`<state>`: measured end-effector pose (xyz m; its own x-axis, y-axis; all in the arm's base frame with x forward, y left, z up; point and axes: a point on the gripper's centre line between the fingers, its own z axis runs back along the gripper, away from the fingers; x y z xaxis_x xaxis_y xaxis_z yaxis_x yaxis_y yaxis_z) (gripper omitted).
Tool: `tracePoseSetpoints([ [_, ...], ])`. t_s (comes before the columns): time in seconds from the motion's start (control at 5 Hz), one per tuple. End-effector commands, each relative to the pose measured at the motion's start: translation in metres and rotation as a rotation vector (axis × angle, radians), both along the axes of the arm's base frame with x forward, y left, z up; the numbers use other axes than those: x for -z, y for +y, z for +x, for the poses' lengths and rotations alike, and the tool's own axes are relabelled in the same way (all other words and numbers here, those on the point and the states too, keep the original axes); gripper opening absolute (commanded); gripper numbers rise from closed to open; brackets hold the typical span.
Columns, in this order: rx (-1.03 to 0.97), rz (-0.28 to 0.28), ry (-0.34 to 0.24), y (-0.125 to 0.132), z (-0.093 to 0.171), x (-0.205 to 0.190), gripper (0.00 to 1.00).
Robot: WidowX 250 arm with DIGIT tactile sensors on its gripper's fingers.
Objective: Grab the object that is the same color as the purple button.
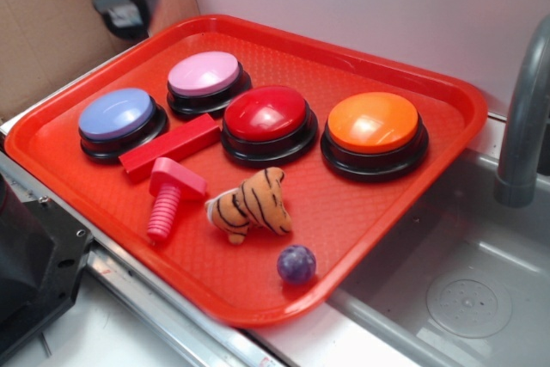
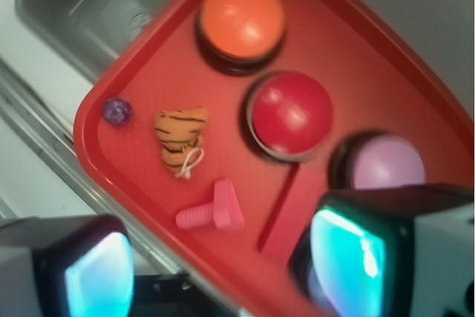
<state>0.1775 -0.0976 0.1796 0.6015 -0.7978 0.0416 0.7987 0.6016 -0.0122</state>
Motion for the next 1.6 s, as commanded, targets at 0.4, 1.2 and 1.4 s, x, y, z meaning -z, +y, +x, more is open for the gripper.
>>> tracePoseSetpoints([
  [0.4,0.467,0.016,-0.028,-0.073,0.007,0.075,1.00],
  [1.2,0.637,-0.267,-0.158,-0.084,-0.026,0.122,1.00],
  [1.4,0.631,-0.265,-0.119,-0.085,-0.026,0.134,1.00],
])
